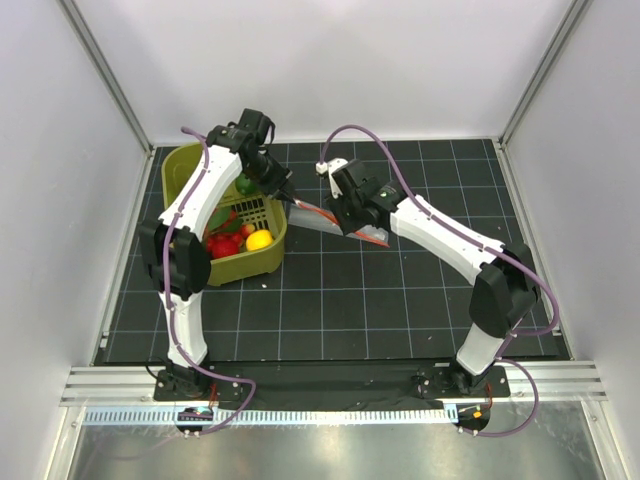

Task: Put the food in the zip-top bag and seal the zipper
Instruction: Open the zipper of the food storage bag.

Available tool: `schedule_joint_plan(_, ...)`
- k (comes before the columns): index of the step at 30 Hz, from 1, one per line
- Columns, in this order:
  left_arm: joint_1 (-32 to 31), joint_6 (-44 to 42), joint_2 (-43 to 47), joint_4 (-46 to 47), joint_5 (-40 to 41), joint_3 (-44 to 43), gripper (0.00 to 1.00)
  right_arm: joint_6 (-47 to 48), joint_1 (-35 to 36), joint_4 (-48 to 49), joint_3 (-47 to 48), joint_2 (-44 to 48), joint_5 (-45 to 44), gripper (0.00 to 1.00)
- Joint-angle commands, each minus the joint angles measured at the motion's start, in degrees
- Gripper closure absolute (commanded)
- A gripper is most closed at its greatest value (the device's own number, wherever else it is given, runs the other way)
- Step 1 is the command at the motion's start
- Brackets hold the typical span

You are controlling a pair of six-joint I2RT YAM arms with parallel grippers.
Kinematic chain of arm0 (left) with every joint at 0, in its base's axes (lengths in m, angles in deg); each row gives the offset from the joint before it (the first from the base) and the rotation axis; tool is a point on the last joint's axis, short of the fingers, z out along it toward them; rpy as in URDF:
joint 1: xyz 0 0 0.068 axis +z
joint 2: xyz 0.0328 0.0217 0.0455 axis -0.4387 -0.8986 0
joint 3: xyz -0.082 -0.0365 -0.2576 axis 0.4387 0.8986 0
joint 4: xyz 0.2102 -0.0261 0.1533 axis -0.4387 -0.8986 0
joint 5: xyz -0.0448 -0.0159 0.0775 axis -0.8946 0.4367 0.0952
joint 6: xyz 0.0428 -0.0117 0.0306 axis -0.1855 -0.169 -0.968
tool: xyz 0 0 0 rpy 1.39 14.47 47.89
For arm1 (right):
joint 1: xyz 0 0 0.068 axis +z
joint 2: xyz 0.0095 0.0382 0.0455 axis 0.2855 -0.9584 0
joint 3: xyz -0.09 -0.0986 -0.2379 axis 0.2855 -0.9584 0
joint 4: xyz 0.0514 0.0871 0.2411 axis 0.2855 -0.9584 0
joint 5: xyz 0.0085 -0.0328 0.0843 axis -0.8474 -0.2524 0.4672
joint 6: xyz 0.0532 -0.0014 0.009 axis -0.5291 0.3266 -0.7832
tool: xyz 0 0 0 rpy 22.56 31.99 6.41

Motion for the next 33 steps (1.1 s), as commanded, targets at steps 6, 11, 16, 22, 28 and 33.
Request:
schedule_joint_plan(6,-0.26,-3.13,0.15,-2.45,-2.10,-2.23,1.00,-0.15,-1.34,1.46,4.68,-0.48,-3.26,0.62)
schedule_joint_plan(11,-0.35,-4.44,-0.12,-3.15,-2.71,-2.41,1.00,0.20,-1.43,1.02,6.53,-2.15,-2.74,0.61)
schedule_joint_plan(16,-0.35,-4.80,-0.55,-3.42,-3.33,-2.76,1.00,0.55,-1.34,0.93,6.70,-3.30,-0.11,0.60)
schedule_joint_plan(22,-0.27,-4.01,-1.17,-3.15,-5.00,-3.63,1.00,1.78,-0.81,2.86,3.63,-1.81,5.70,0.46)
schedule_joint_plan(28,0.17,-5.15,-2.22,-3.42,-6.14,-5.74,1.00,4.33,-0.55,3.22,0.12,0.39,9.31,0.47)
schedule_joint_plan(33,0.17,-6.90,-1.53,-0.35,-7.64,-6.19,0.92,2.67,-0.64,2.16,0.46,0.65,10.45,0.92)
